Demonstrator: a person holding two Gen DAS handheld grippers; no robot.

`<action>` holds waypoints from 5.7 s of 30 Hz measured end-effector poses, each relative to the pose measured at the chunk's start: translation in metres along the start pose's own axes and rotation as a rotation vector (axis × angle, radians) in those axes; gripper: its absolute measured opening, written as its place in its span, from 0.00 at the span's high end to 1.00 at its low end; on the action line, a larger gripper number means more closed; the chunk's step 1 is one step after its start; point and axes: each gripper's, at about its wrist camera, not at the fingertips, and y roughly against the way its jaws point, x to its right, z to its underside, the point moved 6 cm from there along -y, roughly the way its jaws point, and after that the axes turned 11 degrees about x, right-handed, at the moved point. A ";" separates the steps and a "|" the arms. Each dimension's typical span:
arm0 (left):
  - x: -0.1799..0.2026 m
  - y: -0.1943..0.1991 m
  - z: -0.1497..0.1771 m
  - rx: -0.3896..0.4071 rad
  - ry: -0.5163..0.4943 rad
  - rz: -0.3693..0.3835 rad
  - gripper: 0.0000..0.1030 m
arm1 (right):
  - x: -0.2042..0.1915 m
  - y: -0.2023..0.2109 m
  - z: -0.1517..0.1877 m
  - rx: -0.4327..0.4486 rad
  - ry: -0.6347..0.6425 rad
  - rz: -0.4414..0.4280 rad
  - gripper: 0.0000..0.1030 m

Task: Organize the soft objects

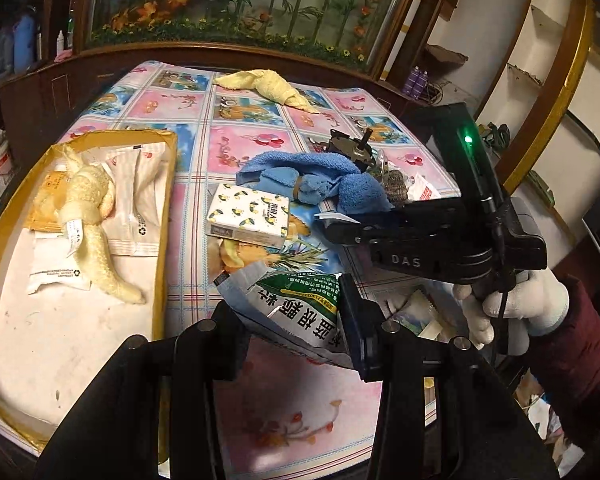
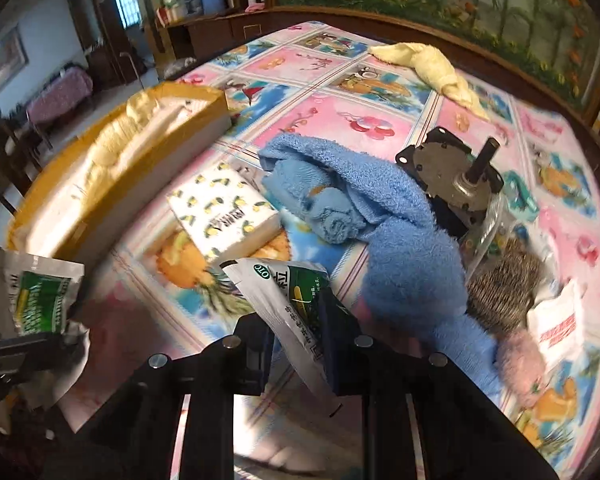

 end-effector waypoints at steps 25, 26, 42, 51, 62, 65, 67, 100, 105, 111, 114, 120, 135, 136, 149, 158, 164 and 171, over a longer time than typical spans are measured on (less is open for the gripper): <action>-0.204 0.007 -0.041 0.001 0.121 -0.357 0.61 | -0.167 -0.017 -0.073 0.000 -0.211 -0.480 0.85; -0.208 0.004 -0.042 0.001 0.132 -0.352 0.60 | -0.171 -0.023 -0.073 -0.011 -0.204 -0.477 0.85; -0.216 0.014 -0.053 0.018 0.287 -0.250 0.43 | -0.186 -0.038 -0.070 0.020 -0.167 -0.452 0.67; -0.142 0.045 -0.060 0.089 0.258 -0.097 0.44 | -0.059 0.027 -0.045 0.163 -0.274 -0.207 0.56; -0.071 0.052 -0.037 0.062 0.234 -0.022 0.44 | -0.042 -0.033 -0.054 0.042 -0.178 -0.127 0.56; -0.070 0.060 -0.033 0.073 0.245 -0.034 0.44 | -0.047 -0.055 -0.062 0.022 -0.161 -0.096 0.56; -0.069 0.062 -0.031 0.077 0.247 -0.033 0.44 | -0.054 -0.063 -0.057 -0.006 -0.148 -0.101 0.56; -0.006 -0.094 0.018 -0.223 -0.229 -0.321 0.49 | 0.007 0.087 0.102 0.062 -0.263 -0.016 0.48; 0.004 -0.086 0.026 -0.223 -0.217 -0.227 0.50 | 0.004 0.088 0.111 0.043 -0.258 -0.031 0.46; 0.016 -0.073 0.034 -0.219 -0.186 -0.170 0.50 | -0.011 0.077 0.105 0.039 -0.153 -0.012 0.29; 0.018 -0.072 0.035 -0.209 -0.168 -0.163 0.50 | -0.023 0.067 0.102 0.022 -0.046 0.034 0.29; 0.019 -0.060 0.036 -0.178 -0.105 -0.113 0.50 | 0.002 0.069 0.098 0.002 -0.214 0.088 0.33; 0.011 -0.009 0.029 -0.105 -0.010 -0.046 0.50 | -0.038 0.067 0.094 -0.133 0.483 -0.037 0.30; 0.008 -0.006 0.028 -0.101 0.001 -0.051 0.50 | -0.040 0.061 0.092 -0.150 0.519 -0.042 0.30; -0.022 0.006 0.020 -0.069 0.058 -0.090 0.50 | -0.011 0.049 0.085 -0.164 0.191 -0.097 0.44; -0.058 0.047 0.006 0.015 0.096 -0.134 0.50 | -0.027 0.067 0.077 -0.081 0.038 -0.138 0.49; -0.106 0.078 -0.008 0.068 0.153 -0.216 0.50 | -0.065 0.074 0.031 0.031 -0.012 -0.230 0.49; -0.154 0.084 0.001 0.041 0.165 -0.367 0.50 | -0.135 0.054 -0.028 0.079 -0.036 -0.396 0.48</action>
